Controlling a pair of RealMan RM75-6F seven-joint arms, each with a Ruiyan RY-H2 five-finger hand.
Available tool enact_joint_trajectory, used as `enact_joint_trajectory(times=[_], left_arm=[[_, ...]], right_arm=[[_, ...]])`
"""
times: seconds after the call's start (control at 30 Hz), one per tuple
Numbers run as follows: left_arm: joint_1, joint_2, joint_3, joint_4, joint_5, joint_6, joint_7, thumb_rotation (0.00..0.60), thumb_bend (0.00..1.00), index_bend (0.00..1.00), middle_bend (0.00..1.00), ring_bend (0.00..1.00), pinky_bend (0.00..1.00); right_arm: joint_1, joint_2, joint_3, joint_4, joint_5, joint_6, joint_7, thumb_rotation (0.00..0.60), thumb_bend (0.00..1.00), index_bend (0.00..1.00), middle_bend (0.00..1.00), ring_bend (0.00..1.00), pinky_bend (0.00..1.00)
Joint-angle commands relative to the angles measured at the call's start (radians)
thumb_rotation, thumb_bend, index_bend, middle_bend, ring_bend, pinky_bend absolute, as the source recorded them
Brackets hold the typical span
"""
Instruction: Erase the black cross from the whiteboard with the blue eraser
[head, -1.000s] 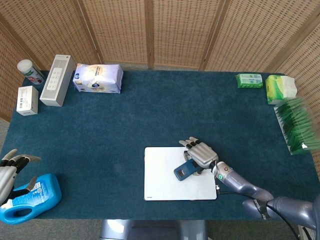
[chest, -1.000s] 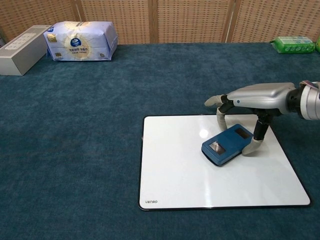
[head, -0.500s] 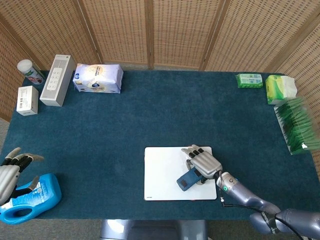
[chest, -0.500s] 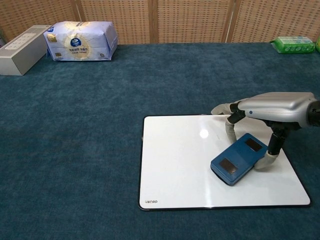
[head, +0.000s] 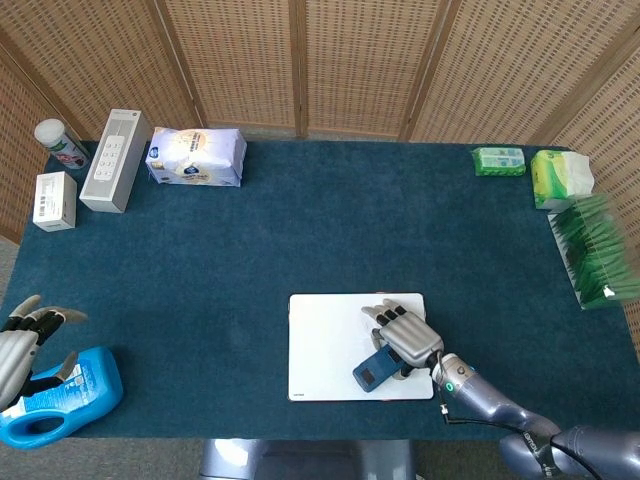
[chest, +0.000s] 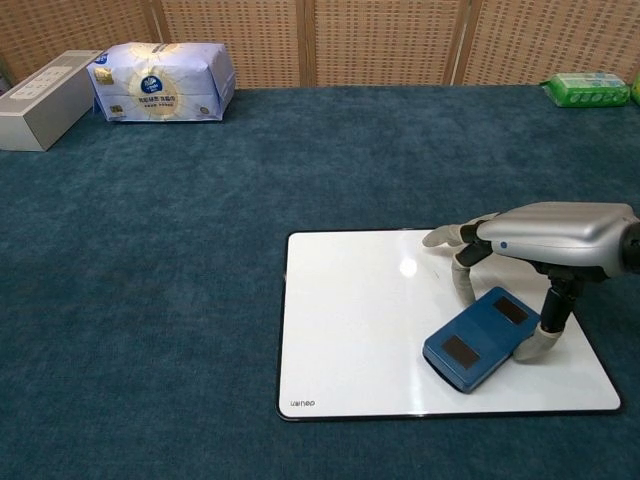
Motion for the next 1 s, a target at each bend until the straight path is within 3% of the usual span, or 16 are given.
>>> enact_joint_trajectory(times=[0.03,0.2,0.6,1.0], left_arm=[[0.001,0.001,0.001,-0.001,0.001,0.002,0.001,0.600,0.49,0.27,0.29,0.23,0.07],[0.011,0.009,0.004,-0.005,0.001,0.015,0.002,0.600,0.49,0.27,0.29,0.23,0.07],[0.018,0.011,0.007,-0.002,-0.002,0.021,-0.002,0.600,0.49,0.27,0.29,0.23,0.07],[0.009,0.006,0.001,-0.004,0.000,0.012,0.001,0.600,0.49,0.27,0.29,0.23,0.07]], right_arm=[[0.010,-0.008,0.010,0.011,-0.003,-0.012,0.007,0.600,0.03,0.67,0.06,0.00,0.00],[0.056,-0.037,0.051,0.052,0.004,-0.057,0.020,0.600,0.03,0.67,0.06,0.00,0.00],[0.113,-0.093,0.094,0.128,0.026,-0.115,0.048,0.600,0.03,0.67,0.06,0.00,0.00],[0.080,-0.056,0.054,0.117,0.029,-0.095,0.058,0.600,0.03,0.67,0.06,0.00,0.00]])
